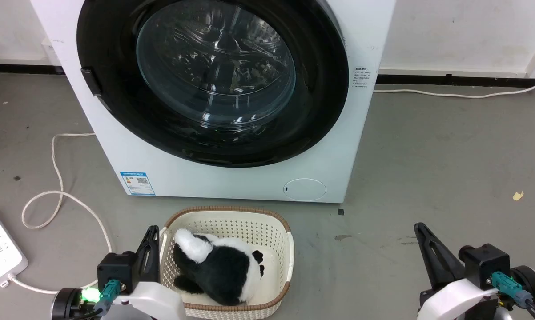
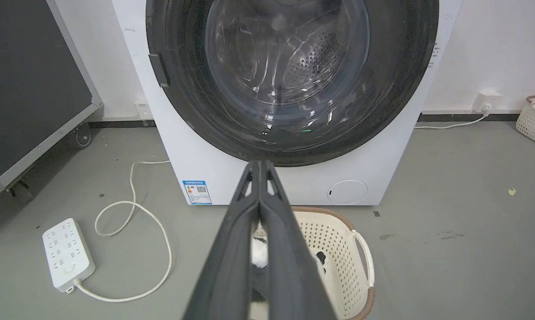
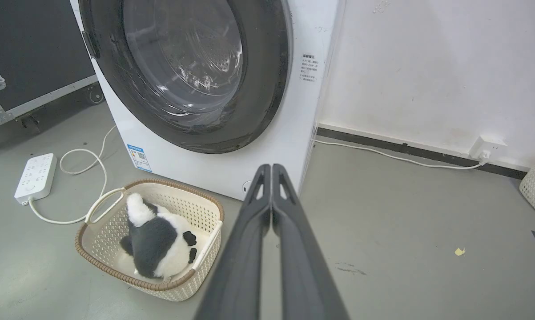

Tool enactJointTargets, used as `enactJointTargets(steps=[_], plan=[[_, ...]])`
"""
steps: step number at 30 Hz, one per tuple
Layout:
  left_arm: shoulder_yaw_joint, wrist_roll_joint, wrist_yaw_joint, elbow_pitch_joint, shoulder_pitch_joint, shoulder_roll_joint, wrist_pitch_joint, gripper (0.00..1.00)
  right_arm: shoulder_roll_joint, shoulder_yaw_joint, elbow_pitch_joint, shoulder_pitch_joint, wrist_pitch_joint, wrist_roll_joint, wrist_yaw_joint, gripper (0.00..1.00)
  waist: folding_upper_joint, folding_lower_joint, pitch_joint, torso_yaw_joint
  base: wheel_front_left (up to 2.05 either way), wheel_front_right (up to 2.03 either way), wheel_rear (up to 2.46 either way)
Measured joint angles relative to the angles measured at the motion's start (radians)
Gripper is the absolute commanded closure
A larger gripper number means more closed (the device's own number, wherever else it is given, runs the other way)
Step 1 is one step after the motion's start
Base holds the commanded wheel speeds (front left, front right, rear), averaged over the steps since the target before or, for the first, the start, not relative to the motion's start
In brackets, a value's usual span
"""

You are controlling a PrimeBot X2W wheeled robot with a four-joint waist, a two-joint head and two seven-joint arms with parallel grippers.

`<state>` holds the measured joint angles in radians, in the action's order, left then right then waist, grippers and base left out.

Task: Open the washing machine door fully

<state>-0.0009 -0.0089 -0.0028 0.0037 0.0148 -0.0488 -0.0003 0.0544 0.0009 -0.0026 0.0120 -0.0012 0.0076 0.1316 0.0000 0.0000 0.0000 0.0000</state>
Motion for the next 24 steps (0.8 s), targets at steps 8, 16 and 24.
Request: enactJointTargets(steps=[8,16,24], plan=[[0.0,0.0,0.0,0.0,0.0,0.0,0.0,1.0,0.0,0.0,0.0,0.0,0.0,0.0,0.0,1.0,0.0,0.0,0.0,0.0,0.0,0.0,0.0],[0.0,-0.002,0.0,0.001,0.001,0.0,0.0,0.0,0.0,0.001,0.0,0.0,0.0,0.001,0.0,0.0,0.0,0.0,0.0,0.0,0.0,0.0,0.0],[-0.011,-0.004,0.001,0.001,0.001,0.0,-0.011,0.0,0.0,0.0,0.0,0.001,-0.011,0.012,0.0,0.0,0.0,0.0,0.003,0.001,0.0,0.0,0.0]])
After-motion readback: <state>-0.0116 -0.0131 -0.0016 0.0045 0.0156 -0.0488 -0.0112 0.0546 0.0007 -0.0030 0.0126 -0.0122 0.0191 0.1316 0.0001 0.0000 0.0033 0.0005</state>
